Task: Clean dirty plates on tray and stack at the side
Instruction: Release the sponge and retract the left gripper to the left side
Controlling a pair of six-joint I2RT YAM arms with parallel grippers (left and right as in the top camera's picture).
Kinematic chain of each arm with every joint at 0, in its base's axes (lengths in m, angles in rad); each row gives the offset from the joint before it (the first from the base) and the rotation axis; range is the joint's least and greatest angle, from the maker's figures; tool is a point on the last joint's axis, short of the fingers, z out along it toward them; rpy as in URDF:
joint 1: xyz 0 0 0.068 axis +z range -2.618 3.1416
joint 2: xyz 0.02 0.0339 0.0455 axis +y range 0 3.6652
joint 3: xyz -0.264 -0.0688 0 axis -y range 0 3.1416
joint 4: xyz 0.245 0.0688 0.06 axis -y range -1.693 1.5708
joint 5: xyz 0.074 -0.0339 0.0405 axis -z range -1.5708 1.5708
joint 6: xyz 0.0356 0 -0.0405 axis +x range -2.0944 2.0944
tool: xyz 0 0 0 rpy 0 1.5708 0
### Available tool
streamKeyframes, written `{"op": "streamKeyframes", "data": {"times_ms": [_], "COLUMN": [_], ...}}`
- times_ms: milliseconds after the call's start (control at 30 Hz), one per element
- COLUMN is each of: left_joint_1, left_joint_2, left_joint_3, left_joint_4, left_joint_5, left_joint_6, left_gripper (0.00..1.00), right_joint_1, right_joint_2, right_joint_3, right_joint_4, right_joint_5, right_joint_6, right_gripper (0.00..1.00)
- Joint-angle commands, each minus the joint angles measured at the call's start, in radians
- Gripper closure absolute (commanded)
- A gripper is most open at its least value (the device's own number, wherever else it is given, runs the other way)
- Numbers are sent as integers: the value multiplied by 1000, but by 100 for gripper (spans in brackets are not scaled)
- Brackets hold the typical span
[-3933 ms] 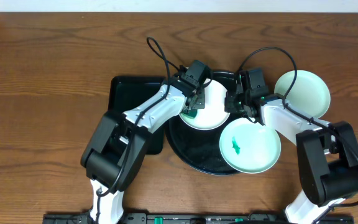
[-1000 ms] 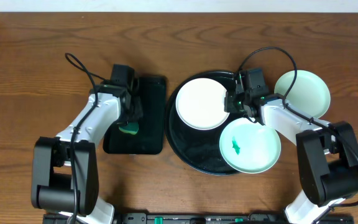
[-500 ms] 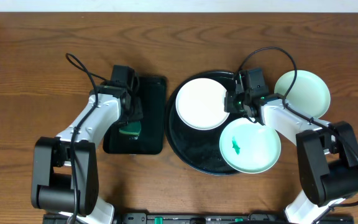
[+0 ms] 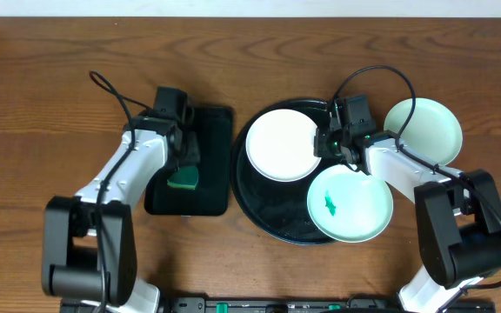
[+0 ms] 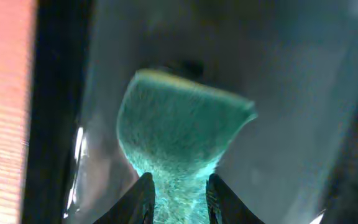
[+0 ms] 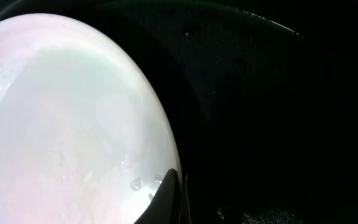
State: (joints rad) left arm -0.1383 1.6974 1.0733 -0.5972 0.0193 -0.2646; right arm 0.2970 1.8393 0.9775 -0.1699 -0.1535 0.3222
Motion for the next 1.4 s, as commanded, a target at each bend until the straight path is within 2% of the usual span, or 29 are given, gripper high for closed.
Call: {"op": "streamKeyframes", "data": {"times_ms": [0, 133, 267, 500, 700, 833, 967, 1000, 1367], "left_joint_1": [6, 42, 133, 274, 294, 294, 294, 294, 294], "left_joint_2": [-84, -143, -177, -178, -178, -178, -178, -178, -178], "left_joint_3": [63, 70, 70, 70, 70, 70, 69, 67, 65], "left_joint_4": [2, 16, 31, 19, 19, 19, -2, -13, -15], "left_joint_5": [-13, -13, -13, -1, -2, -2, -2, -2, -2], "left_joint_6": [2, 1, -3, -91, -100, -100, -100, -100, -100], "left_gripper": [70, 67, 64, 50, 46, 42, 30, 21, 20], "right_joint_1": [6, 6, 6, 6, 6, 6, 6, 6, 6], "right_joint_2": [9, 9, 9, 9, 9, 9, 9, 9, 32], "right_joint_3": [-4, -4, -4, -4, -4, -4, -4, -4, -5], "right_joint_4": [2, 2, 2, 2, 2, 2, 2, 2, 10], "right_joint_5": [-9, -9, -9, -8, -8, -8, -8, -8, 7], "right_joint_6": [-1, -1, -1, -1, -1, -1, -1, -1, -1], "right_gripper": [99, 98, 98, 96, 87, 87, 87, 86, 89]}}
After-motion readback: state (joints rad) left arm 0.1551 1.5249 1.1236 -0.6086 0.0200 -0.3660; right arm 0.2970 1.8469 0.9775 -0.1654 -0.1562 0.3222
